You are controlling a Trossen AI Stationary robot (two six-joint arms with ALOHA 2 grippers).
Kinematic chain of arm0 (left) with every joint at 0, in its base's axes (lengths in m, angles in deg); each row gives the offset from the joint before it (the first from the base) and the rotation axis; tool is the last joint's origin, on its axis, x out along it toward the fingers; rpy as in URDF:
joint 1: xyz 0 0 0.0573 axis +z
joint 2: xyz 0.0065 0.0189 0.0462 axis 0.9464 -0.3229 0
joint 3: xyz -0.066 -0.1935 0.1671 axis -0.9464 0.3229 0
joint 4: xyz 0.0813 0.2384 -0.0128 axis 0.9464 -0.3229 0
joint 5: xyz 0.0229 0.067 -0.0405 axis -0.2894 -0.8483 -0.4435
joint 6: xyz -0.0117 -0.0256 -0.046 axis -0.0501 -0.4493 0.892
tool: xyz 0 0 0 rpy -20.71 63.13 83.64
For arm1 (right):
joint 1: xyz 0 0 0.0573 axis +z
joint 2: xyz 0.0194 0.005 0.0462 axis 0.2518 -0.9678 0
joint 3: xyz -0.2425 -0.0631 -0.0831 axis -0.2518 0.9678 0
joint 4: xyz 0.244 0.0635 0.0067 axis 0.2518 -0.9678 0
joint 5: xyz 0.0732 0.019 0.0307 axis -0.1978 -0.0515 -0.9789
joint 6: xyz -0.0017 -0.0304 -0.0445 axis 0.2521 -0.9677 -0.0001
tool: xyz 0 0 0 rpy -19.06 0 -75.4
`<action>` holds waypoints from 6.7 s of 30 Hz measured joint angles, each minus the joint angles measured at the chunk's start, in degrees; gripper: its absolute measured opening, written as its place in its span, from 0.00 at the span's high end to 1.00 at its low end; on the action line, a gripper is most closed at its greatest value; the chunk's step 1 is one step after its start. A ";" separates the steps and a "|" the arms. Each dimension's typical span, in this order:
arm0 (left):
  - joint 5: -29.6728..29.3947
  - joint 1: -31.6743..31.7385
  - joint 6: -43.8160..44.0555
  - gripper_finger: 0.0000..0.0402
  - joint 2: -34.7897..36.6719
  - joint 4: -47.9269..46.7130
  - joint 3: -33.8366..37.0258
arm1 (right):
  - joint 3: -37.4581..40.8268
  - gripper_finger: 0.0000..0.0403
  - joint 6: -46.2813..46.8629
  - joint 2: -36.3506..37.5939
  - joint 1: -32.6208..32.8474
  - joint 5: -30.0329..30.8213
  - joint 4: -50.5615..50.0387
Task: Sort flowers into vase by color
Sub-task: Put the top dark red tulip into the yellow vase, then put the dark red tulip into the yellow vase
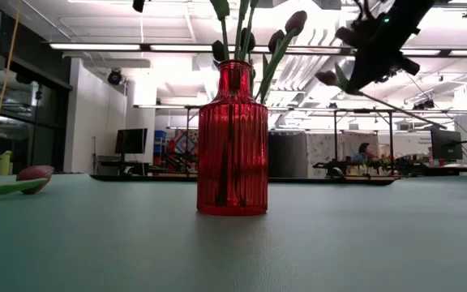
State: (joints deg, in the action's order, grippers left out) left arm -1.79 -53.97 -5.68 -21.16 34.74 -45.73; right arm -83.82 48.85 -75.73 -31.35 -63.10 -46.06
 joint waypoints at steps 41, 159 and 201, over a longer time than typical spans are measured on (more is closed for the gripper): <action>-9.40 -8.68 5.66 0.45 -7.98 15.17 0.00 | 16.81 1.00 -23.38 4.91 18.81 -12.55 56.27; -1.02 -8.70 -0.49 0.45 -5.14 13.38 0.00 | 11.20 0.36 -45.05 -3.99 12.78 -20.69 50.70; 8.84 -44.93 85.97 0.45 -24.86 -42.75 15.87 | 11.20 0.36 -30.01 21.03 12.78 -11.27 23.54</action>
State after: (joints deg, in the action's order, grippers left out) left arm 7.05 -98.90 80.29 -46.02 -8.00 -29.86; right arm -72.62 18.84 -54.70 -18.57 -74.37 -22.53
